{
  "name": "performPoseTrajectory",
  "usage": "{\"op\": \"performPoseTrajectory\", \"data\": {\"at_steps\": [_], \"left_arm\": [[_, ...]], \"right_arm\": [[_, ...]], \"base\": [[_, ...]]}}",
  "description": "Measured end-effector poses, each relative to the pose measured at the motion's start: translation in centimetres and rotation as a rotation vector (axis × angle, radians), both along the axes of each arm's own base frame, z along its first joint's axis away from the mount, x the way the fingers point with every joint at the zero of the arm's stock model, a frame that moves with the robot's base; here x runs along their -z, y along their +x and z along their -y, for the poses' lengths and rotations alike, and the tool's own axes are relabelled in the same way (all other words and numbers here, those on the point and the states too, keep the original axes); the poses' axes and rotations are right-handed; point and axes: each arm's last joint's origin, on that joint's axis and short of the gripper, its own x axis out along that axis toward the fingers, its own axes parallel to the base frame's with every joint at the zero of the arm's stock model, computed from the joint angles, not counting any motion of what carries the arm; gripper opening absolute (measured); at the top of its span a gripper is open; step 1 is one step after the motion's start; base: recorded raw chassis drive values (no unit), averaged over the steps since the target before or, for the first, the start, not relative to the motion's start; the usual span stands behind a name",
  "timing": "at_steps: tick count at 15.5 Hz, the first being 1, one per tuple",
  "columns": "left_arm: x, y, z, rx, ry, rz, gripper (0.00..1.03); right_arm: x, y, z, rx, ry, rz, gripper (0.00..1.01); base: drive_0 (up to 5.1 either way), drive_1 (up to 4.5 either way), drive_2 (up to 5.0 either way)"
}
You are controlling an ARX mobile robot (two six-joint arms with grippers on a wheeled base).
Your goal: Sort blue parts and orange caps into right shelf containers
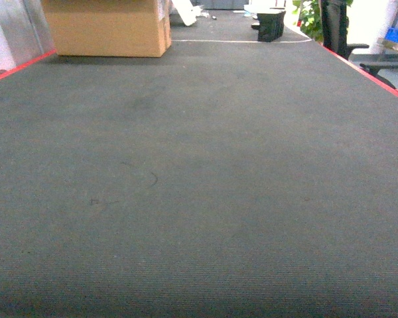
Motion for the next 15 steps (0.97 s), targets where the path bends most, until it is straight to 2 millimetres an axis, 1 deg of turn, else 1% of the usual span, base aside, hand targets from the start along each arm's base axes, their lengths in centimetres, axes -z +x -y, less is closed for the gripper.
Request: {"op": "performPoseTrajectory", "data": {"at_steps": [2, 5, 6, 8, 9, 11, 15], "left_arm": [[0.8, -0.9, -0.7, 0.045, 0.004, -0.031, 0.43], [0.9, -1.5, -1.3, 0.033, 0.001, -0.022, 0.43], [1.0, -1.8, -1.6, 0.034, -0.004, 0.012, 0.43], [1.9, -2.3, -2.0, 0.038, 0.000, -0.030, 0.43], [1.6, -2.6, -2.4, 0.061, -0.002, -0.013, 0.43], [1.3, -3.1, -3.3, 0.015, -0.004, 0.007, 0.43], [1.3, -3.8, -3.2, 0.042, -0.005, 0.000, 0.43]], "right_arm": [[-0.3, -0.6, 0.7, -0.004, -0.004, 0.013, 0.40], [-0.5, -1.0, 1.2, -0.001, -0.007, 0.015, 0.40], [-0.7, -1.3, 1.5, -0.006, -0.007, 0.025, 0.40], [-0.8, -1.8, 2.0, -0.015, -0.009, 0.027, 0.40], [-0.8, -2.1, 2.8, -0.002, -0.013, 0.028, 0.40], [-0.9, -2.3, 3.0, 0.012, -0.014, 0.033, 0.40], [-0.9, -3.0, 2.9, -0.008, -0.016, 0.034, 0.40]], "base": [[0.0, 0.00, 0.0], [0.0, 0.00, 0.0], [0.0, 0.00, 0.0], [0.0, 0.00, 0.0], [0.0, 0.00, 0.0], [0.0, 0.00, 0.0], [0.0, 0.00, 0.0]]}}
